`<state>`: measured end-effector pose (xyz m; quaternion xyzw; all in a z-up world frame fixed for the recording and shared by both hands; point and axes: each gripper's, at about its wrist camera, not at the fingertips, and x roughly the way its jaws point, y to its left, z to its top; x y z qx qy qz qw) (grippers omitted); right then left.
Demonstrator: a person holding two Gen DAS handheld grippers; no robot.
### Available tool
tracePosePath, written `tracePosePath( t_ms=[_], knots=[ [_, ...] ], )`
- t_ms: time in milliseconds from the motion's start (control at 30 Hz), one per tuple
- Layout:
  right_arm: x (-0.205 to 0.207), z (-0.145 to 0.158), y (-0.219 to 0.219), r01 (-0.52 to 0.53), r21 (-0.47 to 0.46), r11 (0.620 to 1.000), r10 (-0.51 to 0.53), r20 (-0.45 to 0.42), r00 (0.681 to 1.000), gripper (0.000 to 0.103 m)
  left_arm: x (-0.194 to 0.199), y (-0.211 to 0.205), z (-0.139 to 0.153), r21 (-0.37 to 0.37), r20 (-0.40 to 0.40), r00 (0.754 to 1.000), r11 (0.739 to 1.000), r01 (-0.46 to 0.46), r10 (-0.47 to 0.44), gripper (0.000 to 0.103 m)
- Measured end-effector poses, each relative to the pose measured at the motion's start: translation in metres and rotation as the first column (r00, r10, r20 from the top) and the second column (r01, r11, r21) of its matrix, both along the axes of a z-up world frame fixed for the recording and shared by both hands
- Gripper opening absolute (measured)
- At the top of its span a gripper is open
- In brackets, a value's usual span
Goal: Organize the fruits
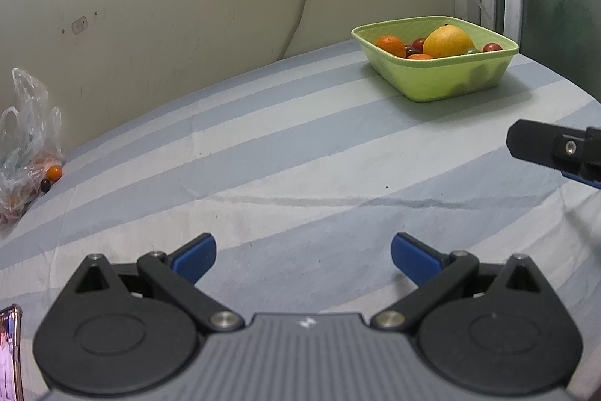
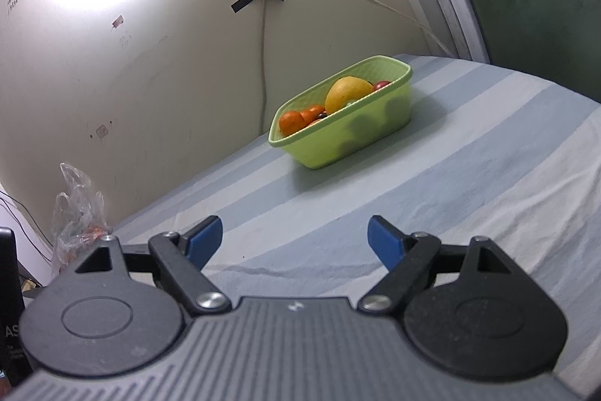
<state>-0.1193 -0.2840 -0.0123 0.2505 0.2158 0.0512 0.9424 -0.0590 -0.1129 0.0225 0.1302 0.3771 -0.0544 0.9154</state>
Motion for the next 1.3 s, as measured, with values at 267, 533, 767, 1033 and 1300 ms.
tracePosePath(
  t_ms=[267, 533, 767, 1033, 1300],
  knots=[
    [0.0009, 0.0002, -0.0001, -0.003, -0.005, 1.0, 0.003, 0.002, 1.0, 0.087, 0.0002, 0.0012, -0.0004, -0.007, -0.007, 1.0, 1.0, 0.004, -0.004, 0.103],
    [0.0015, -0.0008, 0.0, -0.004, -0.002, 1.0, 0.004, 0.0, 1.0, 0.087, -0.0018, -0.0005, 0.0011, 0.011, 0.014, 1.0, 1.0, -0.008, 0.008, 0.103],
    [0.0019, 0.0005, 0.0013, -0.013, -0.004, 1.0, 0.013, 0.0, 1.0, 0.087, -0.0026, -0.0015, 0.0014, 0.018, 0.022, 1.0, 1.0, -0.012, 0.011, 0.103],
    [0.0024, 0.001, 0.0026, -0.021, -0.008, 1.0, 0.021, 0.0, 1.0, 0.087, -0.0009, 0.0021, -0.0007, 0.019, 0.022, 1.0, 1.0, -0.021, 0.02, 0.103],
    [0.004, 0.0008, 0.0053, -0.039, -0.015, 0.999, 0.039, -0.006, 0.999, 0.087, -0.0013, 0.0076, -0.0023, 0.016, 0.024, 0.999, 0.999, -0.032, 0.031, 0.103]
  ],
)
